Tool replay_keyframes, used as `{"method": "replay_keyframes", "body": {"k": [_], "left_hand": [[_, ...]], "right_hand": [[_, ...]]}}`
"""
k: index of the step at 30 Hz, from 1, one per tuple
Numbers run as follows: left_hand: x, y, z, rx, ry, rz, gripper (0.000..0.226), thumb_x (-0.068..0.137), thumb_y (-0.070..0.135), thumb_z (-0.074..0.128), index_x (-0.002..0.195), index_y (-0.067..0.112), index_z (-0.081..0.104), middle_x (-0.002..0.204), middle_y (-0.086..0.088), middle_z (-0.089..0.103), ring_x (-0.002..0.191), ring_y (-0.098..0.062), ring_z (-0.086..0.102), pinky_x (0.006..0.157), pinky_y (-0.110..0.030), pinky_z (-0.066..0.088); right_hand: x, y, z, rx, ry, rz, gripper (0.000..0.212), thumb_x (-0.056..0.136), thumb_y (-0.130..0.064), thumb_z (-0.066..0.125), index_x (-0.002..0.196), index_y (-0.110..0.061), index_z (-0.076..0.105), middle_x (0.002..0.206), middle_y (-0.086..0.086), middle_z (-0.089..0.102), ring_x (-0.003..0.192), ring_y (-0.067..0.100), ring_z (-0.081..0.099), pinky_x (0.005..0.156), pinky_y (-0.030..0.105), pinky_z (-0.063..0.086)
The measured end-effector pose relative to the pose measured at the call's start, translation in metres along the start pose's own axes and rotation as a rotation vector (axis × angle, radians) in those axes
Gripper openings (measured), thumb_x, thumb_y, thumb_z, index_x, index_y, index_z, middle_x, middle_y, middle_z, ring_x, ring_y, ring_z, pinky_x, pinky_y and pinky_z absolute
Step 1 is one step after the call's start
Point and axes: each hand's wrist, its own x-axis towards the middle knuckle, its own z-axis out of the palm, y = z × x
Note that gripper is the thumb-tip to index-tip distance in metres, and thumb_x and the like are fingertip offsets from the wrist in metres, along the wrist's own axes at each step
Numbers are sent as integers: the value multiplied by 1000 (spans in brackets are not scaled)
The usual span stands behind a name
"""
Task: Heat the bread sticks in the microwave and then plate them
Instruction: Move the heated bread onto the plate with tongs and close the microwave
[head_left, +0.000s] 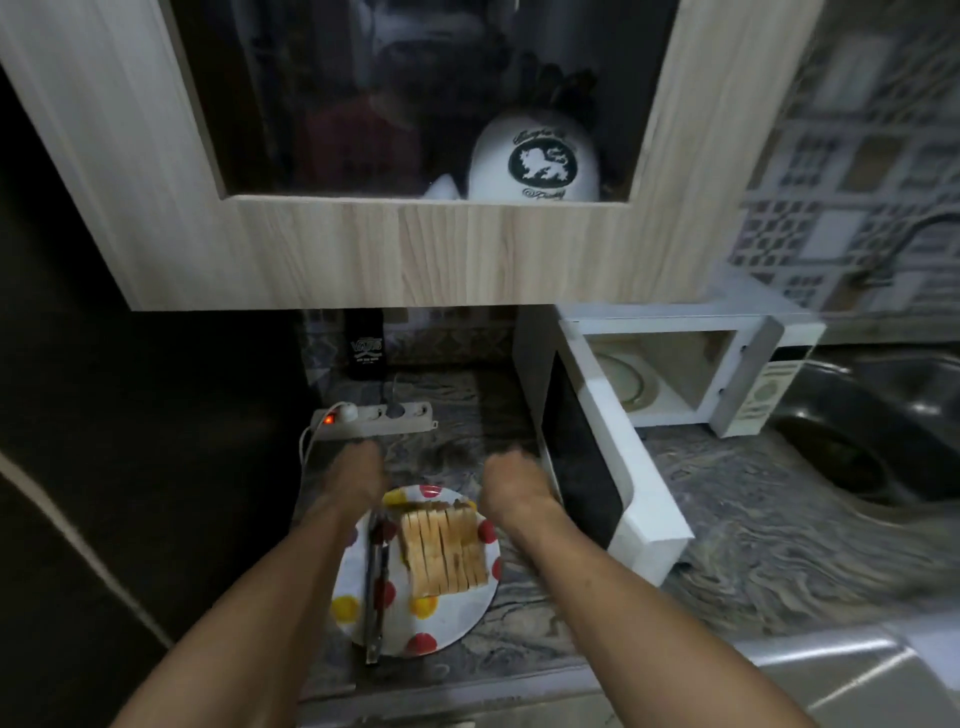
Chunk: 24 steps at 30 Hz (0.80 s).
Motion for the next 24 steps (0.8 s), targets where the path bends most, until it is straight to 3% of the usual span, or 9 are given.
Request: {"method": "replay_keyframes", "body": {"k": [3,6,8,12,19,24], "left_hand": [[16,62,-22,125,24,333,54,84,25,65,135,18,48,133,-12,57,114,-31,60,90,-37,51],[19,122,-34,168,36,560,82,87,11,59,155,29,16,161,-6,20,141,-29,34,110,-41,40],[15,158,-40,225,42,725,92,85,7,60,156,30,5,164,0,4,149,-23,14,120,-40,24],[-2,210,-35,370,20,976,95,80,2,59,157,20,5,164,-1,4,151,-18,8,123,-37,7],[-9,243,-6,304,45,994,72,92,12,48,156,17,14,164,-2,11,150,-19,13,122,-34,6],[-11,263,3,353,67,962,70,95,27,45,156,13,13,163,-6,12,150,-21,13,123,-35,6]], "right_hand": [[-13,-3,-42,-127,72,68,52,102,-20,41,151,0,34,155,25,26,142,44,25,117,50,26],[-27,4,-65,-200,75,249,66,104,-19,37,153,9,4,160,33,-1,148,50,-3,121,57,3],[-37,19,-70,-185,89,332,67,105,-16,34,152,12,-4,159,34,-8,148,50,-9,120,58,-1],[-54,56,-62,-95,17,470,73,106,-22,36,151,8,-13,159,30,-18,149,45,-12,120,54,-1],[-72,105,-47,-40,20,461,86,102,-15,48,152,3,-19,158,34,-18,148,48,-9,121,56,7],[-75,140,-53,-90,34,437,91,100,-18,50,152,0,-22,158,32,-20,148,47,-14,121,55,2]]}}
